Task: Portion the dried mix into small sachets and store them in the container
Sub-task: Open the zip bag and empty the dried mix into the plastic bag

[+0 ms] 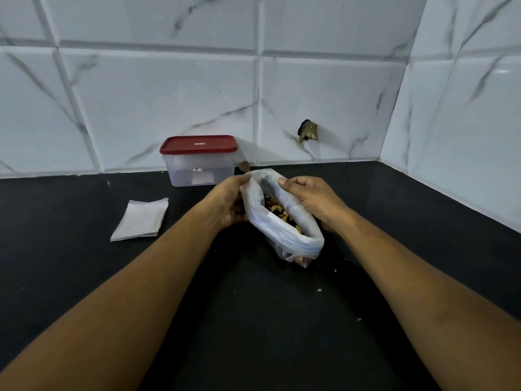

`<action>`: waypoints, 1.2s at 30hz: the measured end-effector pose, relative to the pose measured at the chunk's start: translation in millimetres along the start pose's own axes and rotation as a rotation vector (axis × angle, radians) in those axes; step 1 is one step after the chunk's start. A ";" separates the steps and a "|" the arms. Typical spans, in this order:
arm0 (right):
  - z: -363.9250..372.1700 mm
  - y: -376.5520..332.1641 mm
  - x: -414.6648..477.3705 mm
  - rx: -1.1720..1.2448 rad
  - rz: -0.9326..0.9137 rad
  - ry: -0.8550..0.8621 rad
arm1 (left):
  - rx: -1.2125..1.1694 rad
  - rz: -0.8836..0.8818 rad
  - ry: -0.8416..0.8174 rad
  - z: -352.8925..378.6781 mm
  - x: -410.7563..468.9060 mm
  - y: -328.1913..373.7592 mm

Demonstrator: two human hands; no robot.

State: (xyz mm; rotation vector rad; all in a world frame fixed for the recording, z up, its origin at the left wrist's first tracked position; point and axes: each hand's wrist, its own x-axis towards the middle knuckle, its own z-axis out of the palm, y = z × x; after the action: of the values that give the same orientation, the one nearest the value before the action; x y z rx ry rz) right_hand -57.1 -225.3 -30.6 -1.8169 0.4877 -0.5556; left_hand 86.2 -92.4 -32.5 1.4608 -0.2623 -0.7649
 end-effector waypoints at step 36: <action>-19.3 1.4 3.1 0.175 0.061 0.125 | 0.445 0.383 -0.134 0.4 -25.8 4.3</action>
State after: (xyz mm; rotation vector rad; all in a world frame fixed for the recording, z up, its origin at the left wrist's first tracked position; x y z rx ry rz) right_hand -66.1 -242.2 -26.4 -1.6022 0.5594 -0.6521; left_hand 68.1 -77.4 -21.0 1.7056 -0.8316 -0.5078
